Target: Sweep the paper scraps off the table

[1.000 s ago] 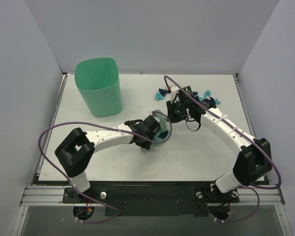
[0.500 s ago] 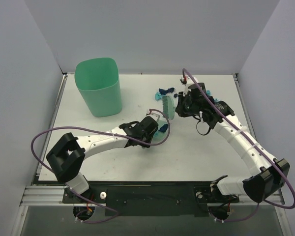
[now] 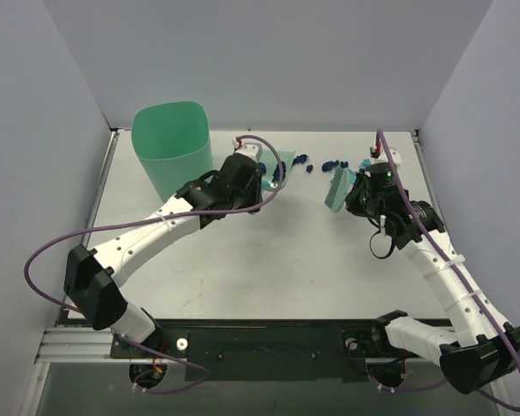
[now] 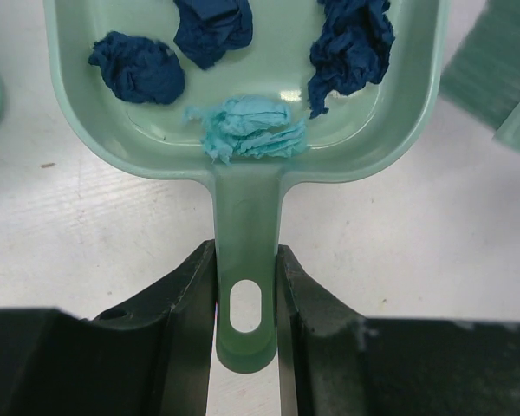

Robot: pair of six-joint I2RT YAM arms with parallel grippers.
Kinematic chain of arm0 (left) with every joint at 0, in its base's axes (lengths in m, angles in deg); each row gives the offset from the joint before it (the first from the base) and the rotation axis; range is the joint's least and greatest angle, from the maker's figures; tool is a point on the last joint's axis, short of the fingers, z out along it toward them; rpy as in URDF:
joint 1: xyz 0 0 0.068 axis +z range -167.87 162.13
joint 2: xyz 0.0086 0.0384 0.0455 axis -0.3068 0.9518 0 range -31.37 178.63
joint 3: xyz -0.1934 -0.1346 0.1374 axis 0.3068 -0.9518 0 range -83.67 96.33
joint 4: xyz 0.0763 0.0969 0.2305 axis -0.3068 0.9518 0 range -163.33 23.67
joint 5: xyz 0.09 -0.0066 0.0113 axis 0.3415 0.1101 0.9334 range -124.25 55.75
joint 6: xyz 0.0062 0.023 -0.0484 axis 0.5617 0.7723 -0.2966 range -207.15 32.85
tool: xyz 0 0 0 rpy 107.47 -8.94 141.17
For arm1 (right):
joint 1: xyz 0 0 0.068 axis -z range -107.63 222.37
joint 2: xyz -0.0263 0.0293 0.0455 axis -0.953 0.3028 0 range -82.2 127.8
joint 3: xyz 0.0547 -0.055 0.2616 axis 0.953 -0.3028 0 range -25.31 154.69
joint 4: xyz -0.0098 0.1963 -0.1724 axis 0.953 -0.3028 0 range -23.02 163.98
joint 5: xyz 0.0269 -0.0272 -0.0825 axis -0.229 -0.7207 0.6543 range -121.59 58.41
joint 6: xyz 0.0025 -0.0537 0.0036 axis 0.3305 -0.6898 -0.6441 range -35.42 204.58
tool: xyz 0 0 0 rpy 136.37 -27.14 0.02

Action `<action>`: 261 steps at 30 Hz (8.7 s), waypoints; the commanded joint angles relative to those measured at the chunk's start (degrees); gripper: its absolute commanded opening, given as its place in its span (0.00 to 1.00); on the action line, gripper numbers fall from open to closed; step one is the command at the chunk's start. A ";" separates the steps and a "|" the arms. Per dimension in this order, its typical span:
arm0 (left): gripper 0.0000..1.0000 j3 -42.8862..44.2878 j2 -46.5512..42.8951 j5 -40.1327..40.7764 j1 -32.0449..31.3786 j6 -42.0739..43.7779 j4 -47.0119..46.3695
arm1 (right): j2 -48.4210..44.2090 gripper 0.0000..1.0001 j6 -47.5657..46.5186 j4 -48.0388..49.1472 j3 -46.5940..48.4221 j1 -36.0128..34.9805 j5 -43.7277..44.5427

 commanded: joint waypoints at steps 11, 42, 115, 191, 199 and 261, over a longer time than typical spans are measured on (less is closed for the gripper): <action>0.00 19.94 -0.62 -17.81 18.38 -5.47 0.04 | -2.69 0.00 2.78 -0.98 -5.60 -0.32 -1.03; 0.00 -15.21 -6.33 -44.63 45.47 -78.95 -72.30 | -1.46 0.00 3.22 -3.80 -2.61 -8.06 4.77; 0.00 -4.58 -13.28 -8.94 11.81 4.89 13.83 | 33.18 0.00 62.64 47.35 -14.27 -1.99 6.18; 0.00 3.94 19.85 -18.17 0.55 13.51 14.01 | 45.92 0.00 -39.67 -28.40 39.06 -3.13 -29.23; 0.00 1.76 20.91 -16.33 0.47 10.08 8.30 | 41.78 0.00 -37.74 -27.00 35.01 -3.40 -30.47; 0.00 28.46 8.34 -31.00 19.53 -4.77 7.68 | 17.70 0.00 -5.22 -9.86 15.06 0.65 -1.91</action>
